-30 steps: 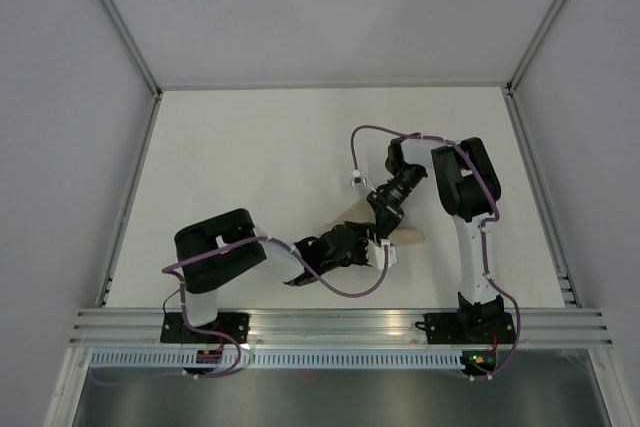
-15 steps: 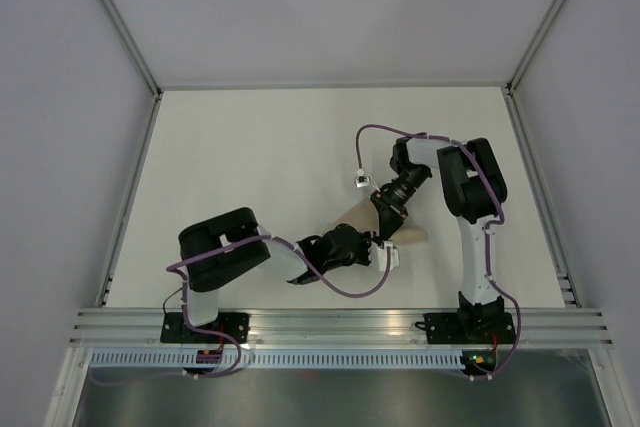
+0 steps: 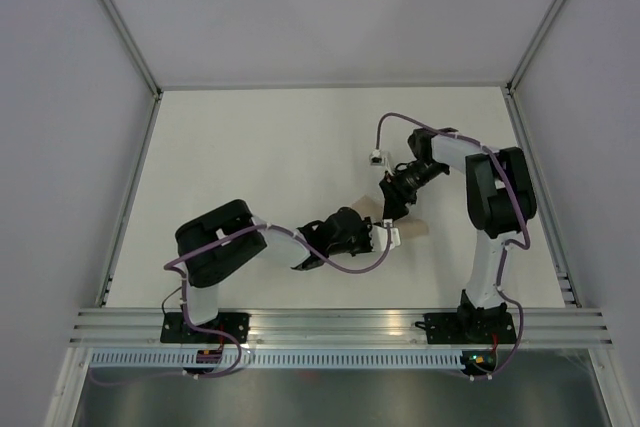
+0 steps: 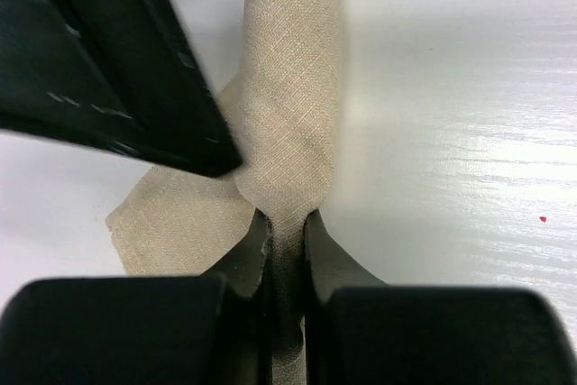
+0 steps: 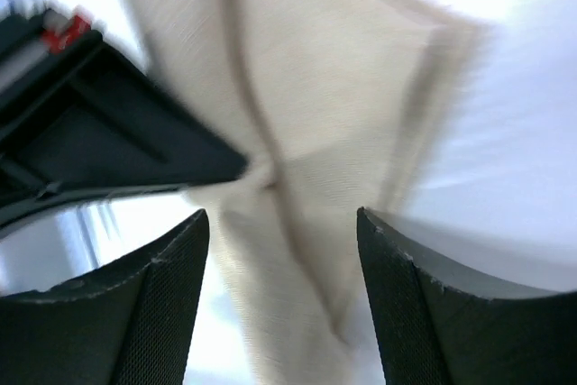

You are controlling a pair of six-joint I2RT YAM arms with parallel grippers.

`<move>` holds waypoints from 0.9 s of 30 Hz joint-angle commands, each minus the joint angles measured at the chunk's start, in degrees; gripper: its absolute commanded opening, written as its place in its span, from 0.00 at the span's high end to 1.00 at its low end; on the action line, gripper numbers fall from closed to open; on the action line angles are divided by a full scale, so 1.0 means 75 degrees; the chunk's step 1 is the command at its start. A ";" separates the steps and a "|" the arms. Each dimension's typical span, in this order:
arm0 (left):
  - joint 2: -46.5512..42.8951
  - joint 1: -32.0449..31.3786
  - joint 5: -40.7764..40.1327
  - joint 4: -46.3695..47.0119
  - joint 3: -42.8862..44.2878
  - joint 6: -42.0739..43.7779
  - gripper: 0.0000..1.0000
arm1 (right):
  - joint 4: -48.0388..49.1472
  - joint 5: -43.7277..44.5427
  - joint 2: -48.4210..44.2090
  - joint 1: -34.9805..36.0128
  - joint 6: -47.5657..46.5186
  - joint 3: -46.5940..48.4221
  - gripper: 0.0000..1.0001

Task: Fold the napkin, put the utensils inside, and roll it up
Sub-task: Roll the napkin with the utensil

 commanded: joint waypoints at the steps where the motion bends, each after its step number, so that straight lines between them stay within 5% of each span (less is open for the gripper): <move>1: 0.0140 0.0148 0.0625 -0.1536 -0.0194 -0.1020 0.98 | 0.2740 0.0080 -0.0606 -0.0700 0.1594 -0.0210 0.27; 8: -0.0048 0.0511 0.1407 -0.2213 0.0133 -0.1687 0.98 | 0.4513 -0.0612 -0.2325 -0.2048 0.2489 -0.1169 0.28; 16: 0.0467 0.1518 0.3575 -0.3643 0.1257 -0.2801 0.98 | 0.5911 -0.0390 -0.5396 -0.2131 0.1239 -0.3968 0.24; 21: 0.1310 0.1998 0.4690 -0.4534 0.2030 -0.3188 0.98 | 0.5711 -0.0097 -0.6383 -0.1501 -0.0120 -0.5129 0.23; 27: 0.2247 0.2468 0.5874 -0.5495 0.2851 -0.3481 0.98 | 0.7079 0.1554 -0.7730 0.0035 -0.0486 -0.6688 0.20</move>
